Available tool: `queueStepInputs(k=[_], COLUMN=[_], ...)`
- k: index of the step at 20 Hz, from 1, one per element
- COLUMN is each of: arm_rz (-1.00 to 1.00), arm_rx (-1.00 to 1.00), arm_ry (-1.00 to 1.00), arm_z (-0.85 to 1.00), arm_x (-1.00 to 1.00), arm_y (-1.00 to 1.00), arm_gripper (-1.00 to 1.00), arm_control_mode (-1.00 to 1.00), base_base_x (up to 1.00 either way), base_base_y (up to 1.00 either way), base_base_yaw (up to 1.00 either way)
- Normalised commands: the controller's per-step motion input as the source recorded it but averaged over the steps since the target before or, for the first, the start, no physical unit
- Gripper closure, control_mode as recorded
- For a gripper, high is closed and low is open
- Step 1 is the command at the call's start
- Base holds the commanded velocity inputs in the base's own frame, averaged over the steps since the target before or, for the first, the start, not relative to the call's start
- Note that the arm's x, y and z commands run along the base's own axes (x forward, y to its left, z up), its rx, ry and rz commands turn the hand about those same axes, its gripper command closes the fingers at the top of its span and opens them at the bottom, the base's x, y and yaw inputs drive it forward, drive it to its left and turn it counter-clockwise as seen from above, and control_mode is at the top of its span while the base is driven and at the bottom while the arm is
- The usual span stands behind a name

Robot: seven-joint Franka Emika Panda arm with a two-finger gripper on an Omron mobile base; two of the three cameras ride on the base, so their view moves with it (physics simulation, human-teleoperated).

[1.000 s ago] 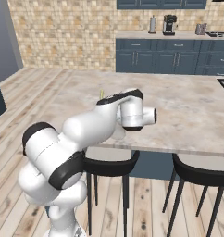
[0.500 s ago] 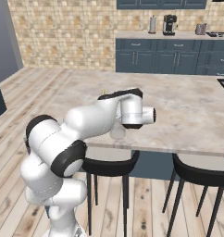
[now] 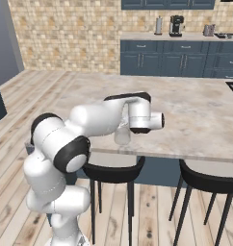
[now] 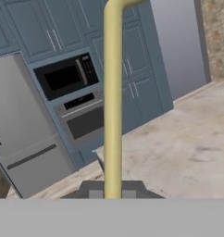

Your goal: Take a straw from the drawer in front and place it inside the glass cup on the dining counter.

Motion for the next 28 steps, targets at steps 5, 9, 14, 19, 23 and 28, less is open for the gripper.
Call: queueStepInputs(k=[5,9,14,19,23,28], arm_rz=[0.00,0.00,0.00,0.03,0.03,0.04], arm_rx=[-0.11,-0.04,-0.05,-0.10,-0.10,-0.03], arm_ry=[0.00,0.00,0.00,-0.07,-0.13,-0.20], arm_z=[-0.18,-0.02,-0.14,-0.29,-0.15,0.00], arm_x=[0.44,0.21,0.05,0.00,0.19,0.25], arm_y=[0.02,0.00,0.00,0.00,0.00,0.00], arm_gripper=[1.00,1.00,1.00,1.00,1.00,1.00], arm_control_mode=[-1.00,-1.00,-1.00,-1.00,-1.00,-1.00], base_base_x=[0.00,0.00,0.00,0.00,0.00,0.00], base_base_y=[0.00,0.00,0.00,0.00,0.00,0.00], base_base_yaw=[0.00,0.00,0.00,0.00,0.00,0.00])
